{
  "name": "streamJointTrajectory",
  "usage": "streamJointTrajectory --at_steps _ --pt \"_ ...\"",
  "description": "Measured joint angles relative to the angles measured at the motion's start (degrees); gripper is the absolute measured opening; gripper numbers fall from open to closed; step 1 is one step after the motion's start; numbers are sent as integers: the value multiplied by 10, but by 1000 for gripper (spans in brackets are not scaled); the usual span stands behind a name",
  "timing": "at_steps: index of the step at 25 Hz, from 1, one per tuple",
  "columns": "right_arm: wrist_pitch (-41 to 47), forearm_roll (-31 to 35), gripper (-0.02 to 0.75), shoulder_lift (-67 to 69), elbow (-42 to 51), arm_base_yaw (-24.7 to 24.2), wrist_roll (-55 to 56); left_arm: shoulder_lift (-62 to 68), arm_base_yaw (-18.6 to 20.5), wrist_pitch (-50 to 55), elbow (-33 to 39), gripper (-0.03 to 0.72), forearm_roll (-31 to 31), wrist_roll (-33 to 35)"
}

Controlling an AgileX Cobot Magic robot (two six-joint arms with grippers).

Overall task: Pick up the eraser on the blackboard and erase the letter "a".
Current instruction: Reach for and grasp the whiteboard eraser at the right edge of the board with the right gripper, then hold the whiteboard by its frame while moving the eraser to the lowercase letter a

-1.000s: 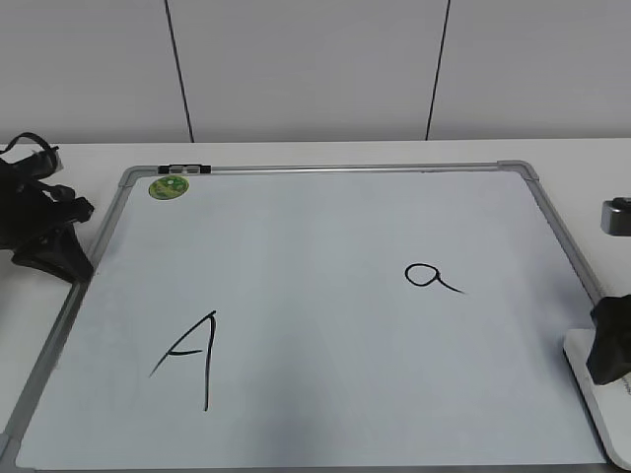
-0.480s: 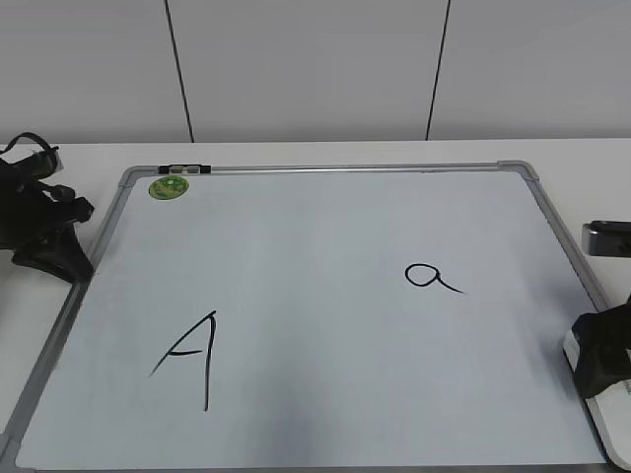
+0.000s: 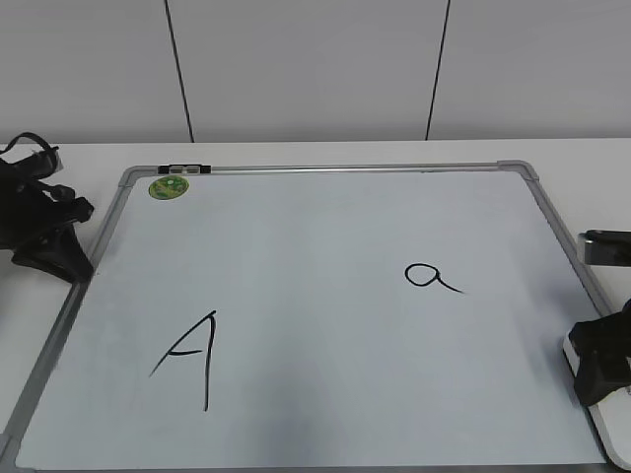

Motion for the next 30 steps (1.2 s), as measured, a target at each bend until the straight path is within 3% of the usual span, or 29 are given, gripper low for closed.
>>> streamJointTrajectory --at_steps 20,24,30 --pt "25 13 540 -94 -10 0 -7 0 0 0 0 32 0 0" --pt "68 59 540 -90 -56 0 -46 0 0 0 0 32 0 0" --pt "111 50 540 -35 -151 34 -53 0 1 0 -1 32 0 0"
